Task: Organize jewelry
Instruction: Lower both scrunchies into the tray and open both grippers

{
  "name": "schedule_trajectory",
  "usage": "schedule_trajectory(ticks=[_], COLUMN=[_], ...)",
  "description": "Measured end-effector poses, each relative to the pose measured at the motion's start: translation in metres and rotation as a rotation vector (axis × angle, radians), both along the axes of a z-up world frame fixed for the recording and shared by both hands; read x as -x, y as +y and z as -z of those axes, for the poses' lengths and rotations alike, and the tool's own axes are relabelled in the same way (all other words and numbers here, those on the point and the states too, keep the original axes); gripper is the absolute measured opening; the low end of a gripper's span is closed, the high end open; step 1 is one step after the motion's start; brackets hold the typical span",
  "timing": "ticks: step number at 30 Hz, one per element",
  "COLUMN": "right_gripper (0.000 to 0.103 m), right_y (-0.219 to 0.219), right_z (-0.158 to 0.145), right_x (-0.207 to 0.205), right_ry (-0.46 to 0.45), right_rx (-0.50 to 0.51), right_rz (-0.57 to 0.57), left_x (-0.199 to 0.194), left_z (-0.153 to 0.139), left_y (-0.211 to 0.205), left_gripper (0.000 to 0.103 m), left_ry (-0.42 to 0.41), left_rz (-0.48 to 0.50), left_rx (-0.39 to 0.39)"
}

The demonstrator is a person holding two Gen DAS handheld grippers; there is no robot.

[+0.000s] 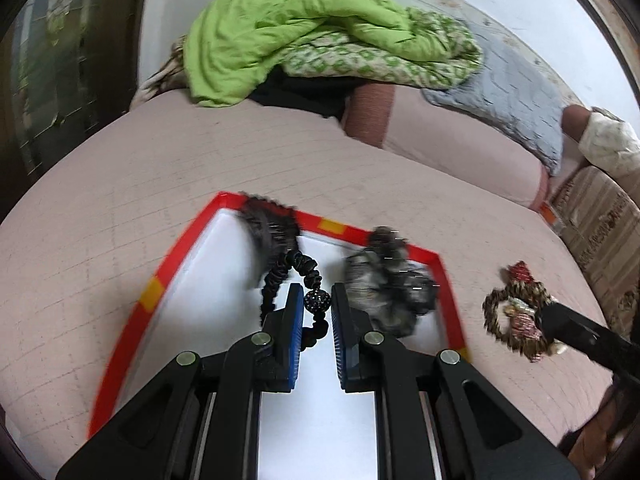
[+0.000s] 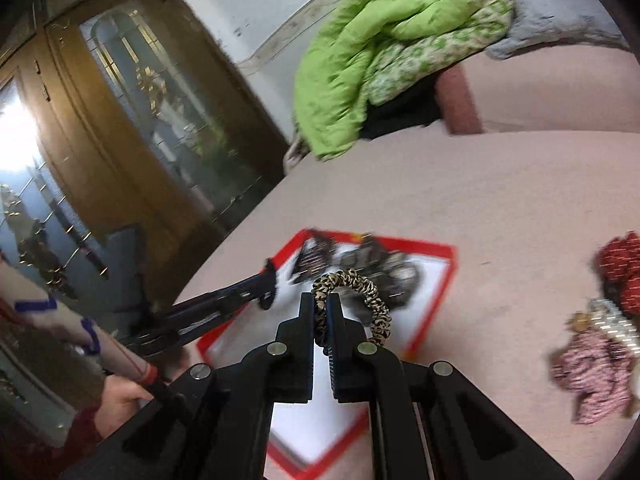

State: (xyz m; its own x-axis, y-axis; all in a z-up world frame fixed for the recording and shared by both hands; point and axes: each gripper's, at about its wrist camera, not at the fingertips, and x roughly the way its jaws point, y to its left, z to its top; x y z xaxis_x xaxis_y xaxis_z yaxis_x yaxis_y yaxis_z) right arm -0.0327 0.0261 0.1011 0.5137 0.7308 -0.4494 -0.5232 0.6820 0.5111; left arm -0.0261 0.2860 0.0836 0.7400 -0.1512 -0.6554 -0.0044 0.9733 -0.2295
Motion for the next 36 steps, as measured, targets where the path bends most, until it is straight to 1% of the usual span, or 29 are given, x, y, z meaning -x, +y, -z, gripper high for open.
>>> schedule_trajectory(ticks=[3,7,10,13,18,21,24,30,33,36], right_gripper=[0.007,0.007,0.007,0.007,0.007,0.007,0.007,0.007,0.007,0.007], right_y=[0.03,0.065,0.086,0.102,0.115,0.122,0.13,0.136,0.135,0.132], right_z=[-0.001,0.002,0.006,0.01,0.021,0.029,0.034,0.045,0.052,0.059], right_x=[-0.002,-0.007,-0.015,-0.025,-0.044,-0.054,-0.058,-0.065,-0.069,-0.075], right_ry=[0.0,0.008,0.014,0.02,0.064,0.083,0.083,0.096,0.121,0.167], right_rx=[0.017,0.049,0.074,0.099,0.112,0.13,0.156,0.213,0.24,0.227], right_rz=[-0.043,-0.082,-0.096,-0.094,-0.083,-0.069,-0.062,-0.037,-0.023,-0.028], left_x=[-0.003,-0.01,-0.019,-0.029,-0.043,-0.047,-0.049,-0.051,-0.05,-0.049], left_z=[0.006,0.012,0.017,0.022,0.035,0.039,0.042,0.045,0.045,0.046], left_y=[0.014,0.022,0.031,0.04,0.055,0.057,0.057,0.06,0.06,0.061], left_gripper=[0.013,0.013,0.013,0.013,0.013,0.013,0.013,0.013,0.013,0.013], left_ry=[0.021,0.043,0.061,0.084,0.137,0.156,0.167,0.187,0.187,0.191], left_rz=[-0.021,-0.018,-0.019,-0.02,-0.015,-0.003,0.006,-0.01,-0.016,-0.017], left_rx=[0.004,-0.004,-0.021,-0.012,0.014,0.017,0.027,0.038,0.041,0.048])
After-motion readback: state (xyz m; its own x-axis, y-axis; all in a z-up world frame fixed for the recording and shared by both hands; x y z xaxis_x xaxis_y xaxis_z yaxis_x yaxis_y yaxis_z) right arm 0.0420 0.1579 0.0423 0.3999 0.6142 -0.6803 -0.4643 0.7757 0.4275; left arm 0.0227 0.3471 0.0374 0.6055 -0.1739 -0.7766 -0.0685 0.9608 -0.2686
